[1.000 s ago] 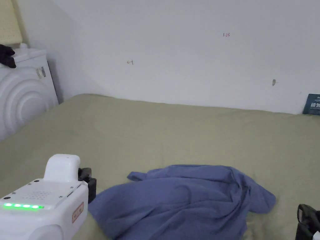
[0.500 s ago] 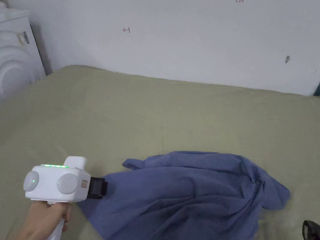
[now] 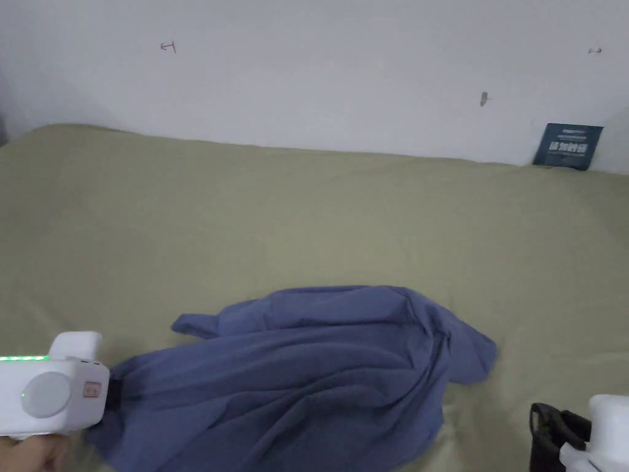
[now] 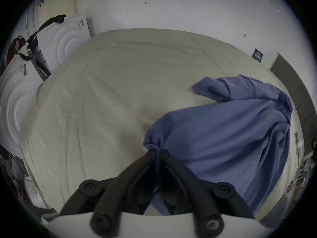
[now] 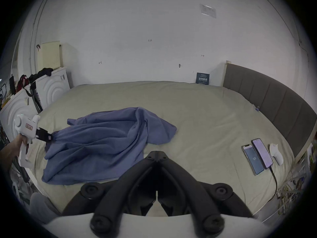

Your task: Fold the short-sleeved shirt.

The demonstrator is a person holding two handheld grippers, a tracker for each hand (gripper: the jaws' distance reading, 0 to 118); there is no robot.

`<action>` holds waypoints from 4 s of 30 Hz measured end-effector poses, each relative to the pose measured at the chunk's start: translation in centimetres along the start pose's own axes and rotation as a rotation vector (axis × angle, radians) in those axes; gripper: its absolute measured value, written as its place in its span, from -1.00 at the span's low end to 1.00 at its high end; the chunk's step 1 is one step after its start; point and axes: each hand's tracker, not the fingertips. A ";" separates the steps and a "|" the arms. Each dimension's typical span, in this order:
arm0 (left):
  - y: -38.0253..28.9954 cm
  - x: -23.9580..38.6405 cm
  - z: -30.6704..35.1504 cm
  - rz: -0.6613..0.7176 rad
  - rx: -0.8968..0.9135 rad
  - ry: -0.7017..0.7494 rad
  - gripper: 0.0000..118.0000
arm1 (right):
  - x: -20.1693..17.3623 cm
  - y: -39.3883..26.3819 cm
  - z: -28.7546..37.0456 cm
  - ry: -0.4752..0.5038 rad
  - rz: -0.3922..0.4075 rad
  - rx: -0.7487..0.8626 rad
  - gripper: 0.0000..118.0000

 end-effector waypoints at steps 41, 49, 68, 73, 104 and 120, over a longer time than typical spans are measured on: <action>5.7 -1.7 13.3 -0.053 0.208 0.056 -0.93 | 9.2 17.6 -9.6 0.054 0.081 -0.176 -0.87; 10.4 -1.4 23.6 -0.039 0.386 0.079 -0.93 | 14.0 22.2 1.1 0.017 0.033 0.009 -0.87; 23.2 6.0 29.0 -0.013 0.547 0.068 -0.93 | 17.3 33.8 1.7 -0.083 -0.025 0.168 -0.88; 27.3 7.1 28.1 -0.003 0.570 0.089 -0.93 | 16.4 37.7 -1.0 -0.098 -0.022 0.191 -0.88; 3.6 4.0 10.3 -0.042 0.239 -0.001 -0.93 | 17.8 4.7 -3.4 -0.068 -0.194 -0.140 -0.88; -11.5 0.4 10.1 -0.025 0.082 -0.051 -0.92 | 20.0 -7.0 3.2 -0.041 -0.195 -0.264 -0.72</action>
